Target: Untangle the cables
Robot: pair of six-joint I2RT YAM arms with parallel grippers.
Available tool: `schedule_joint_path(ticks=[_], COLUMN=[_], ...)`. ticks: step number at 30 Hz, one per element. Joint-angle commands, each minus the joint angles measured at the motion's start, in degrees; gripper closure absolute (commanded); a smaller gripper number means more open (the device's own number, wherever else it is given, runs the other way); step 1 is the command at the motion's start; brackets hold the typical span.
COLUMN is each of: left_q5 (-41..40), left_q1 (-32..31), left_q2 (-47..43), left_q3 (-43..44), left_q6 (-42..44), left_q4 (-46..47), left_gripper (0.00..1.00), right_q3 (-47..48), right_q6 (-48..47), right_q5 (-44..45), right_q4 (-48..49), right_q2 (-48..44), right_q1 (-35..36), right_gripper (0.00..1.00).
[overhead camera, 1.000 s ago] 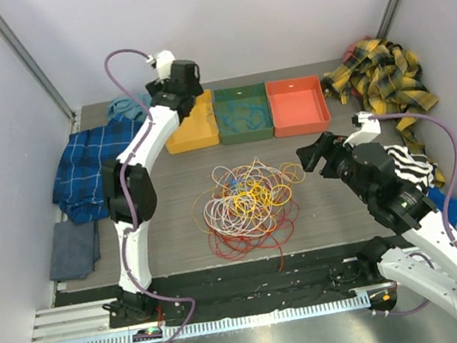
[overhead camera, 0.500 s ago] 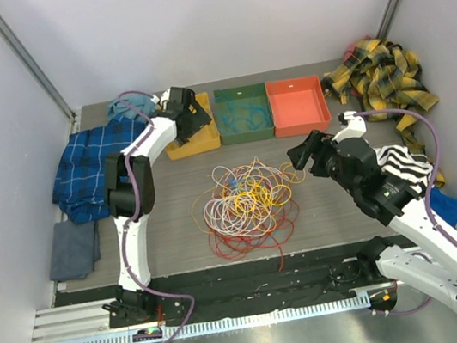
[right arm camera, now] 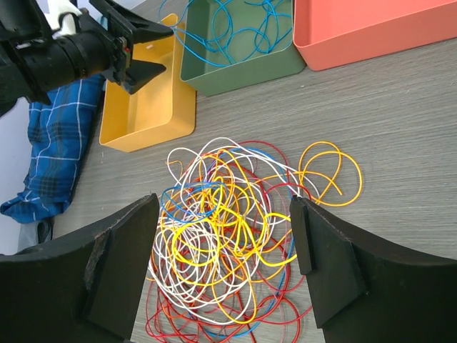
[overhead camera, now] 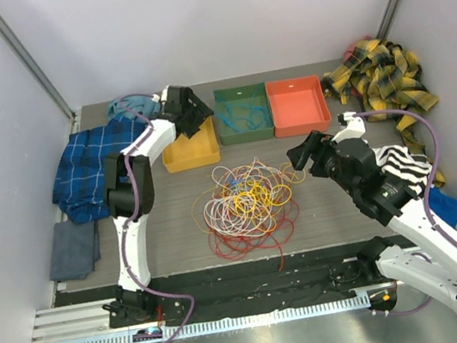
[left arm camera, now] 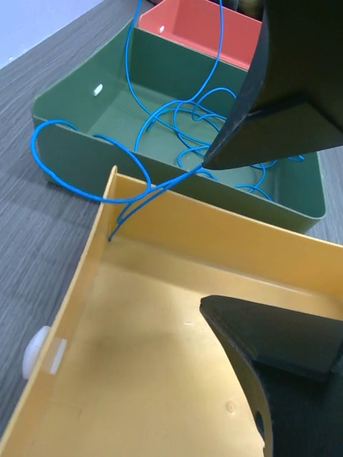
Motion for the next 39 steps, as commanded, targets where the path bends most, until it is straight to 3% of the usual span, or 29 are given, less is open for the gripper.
schedule_joint_path(ticks=[1, 5, 9, 18, 28, 39], left_q5=[0.3, -2.08, -3.66, -5.6, -3.14, -1.91], left_q1=[0.41, 0.41, 0.41, 0.41, 0.41, 0.59], left_q2=[-4.12, -4.58, -3.96, -8.27, 0.78, -1.76], left_q3=[-5.91, -4.99, -2.33, -8.58, 2.06, -5.06], left_q6=[-1.67, -0.97, -0.79, -1.5, -2.37, -3.08], left_q4=[8.53, 8.75, 7.68, 14.53, 10.41, 12.51], left_gripper=[0.28, 0.32, 0.29, 0.19, 0.2, 0.22], right_q3=[-0.01, -0.63, -0.81, -0.98, -0.54, -1.42], right_q6=[-0.27, -0.27, -0.36, -1.24, -2.38, -2.29], right_q5=[0.5, 0.32, 0.32, 1.02, 1.73, 1.73], right_q4=[2.6, 2.51, 2.51, 2.42, 2.34, 3.04], right_q2=[-0.73, -0.99, -1.08, -0.73, -0.03, 1.64], right_q1=[0.08, 0.17, 0.16, 0.08, 0.08, 0.17], right_gripper=[0.18, 0.18, 0.18, 0.18, 0.18, 0.18])
